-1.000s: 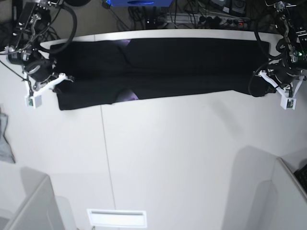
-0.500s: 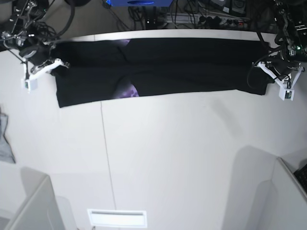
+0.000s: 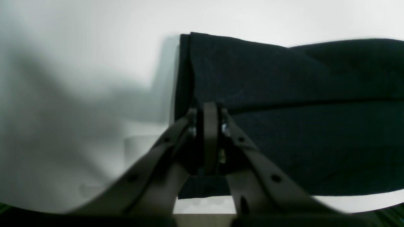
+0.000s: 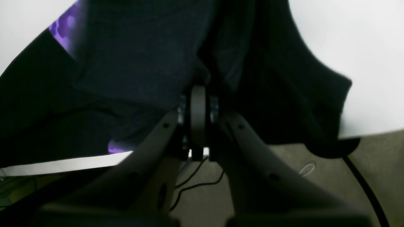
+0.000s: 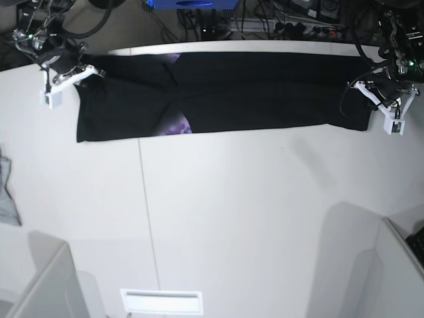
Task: Fold the T-shirt properly
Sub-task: 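Fold the hem over toward the collar edge with both grippers, then release the hem and regrasp the folded strip's edge with both grippers, then pull the folded strip away from the robot and release, then grasp both ends of the folded strip with the grippers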
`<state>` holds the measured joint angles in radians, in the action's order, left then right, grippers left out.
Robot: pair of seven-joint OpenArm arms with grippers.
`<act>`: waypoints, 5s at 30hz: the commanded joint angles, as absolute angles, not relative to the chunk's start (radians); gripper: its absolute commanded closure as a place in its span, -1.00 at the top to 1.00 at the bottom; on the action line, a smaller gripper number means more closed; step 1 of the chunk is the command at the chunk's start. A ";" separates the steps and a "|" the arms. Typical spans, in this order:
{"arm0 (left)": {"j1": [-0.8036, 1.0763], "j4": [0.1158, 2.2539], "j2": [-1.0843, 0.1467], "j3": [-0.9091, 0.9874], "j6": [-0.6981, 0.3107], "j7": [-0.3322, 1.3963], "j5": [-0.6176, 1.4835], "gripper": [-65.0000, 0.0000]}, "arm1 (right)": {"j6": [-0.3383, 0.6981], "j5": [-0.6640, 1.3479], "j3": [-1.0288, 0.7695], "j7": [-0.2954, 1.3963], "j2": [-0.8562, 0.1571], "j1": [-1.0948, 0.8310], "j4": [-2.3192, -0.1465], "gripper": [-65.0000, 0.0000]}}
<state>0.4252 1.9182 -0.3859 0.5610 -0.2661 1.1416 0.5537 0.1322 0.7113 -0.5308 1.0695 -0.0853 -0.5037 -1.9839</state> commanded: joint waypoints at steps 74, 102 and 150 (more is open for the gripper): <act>-0.033 1.369 -0.223 0.470 -0.259 0.909 0.223 -1.00 | 0.139 0.630 -0.340 0.736 -0.180 -0.024 -1.331 -1.00; 0.107 1.624 -0.300 0.860 -0.266 1.124 0.604 0.03 | 0.142 0.638 -0.338 0.832 -0.130 -0.142 -1.778 -1.00; 0.110 1.425 -0.364 0.739 -0.401 0.866 0.595 -1.00 | 0.142 0.639 -0.228 0.788 -0.130 -0.277 -1.876 -1.00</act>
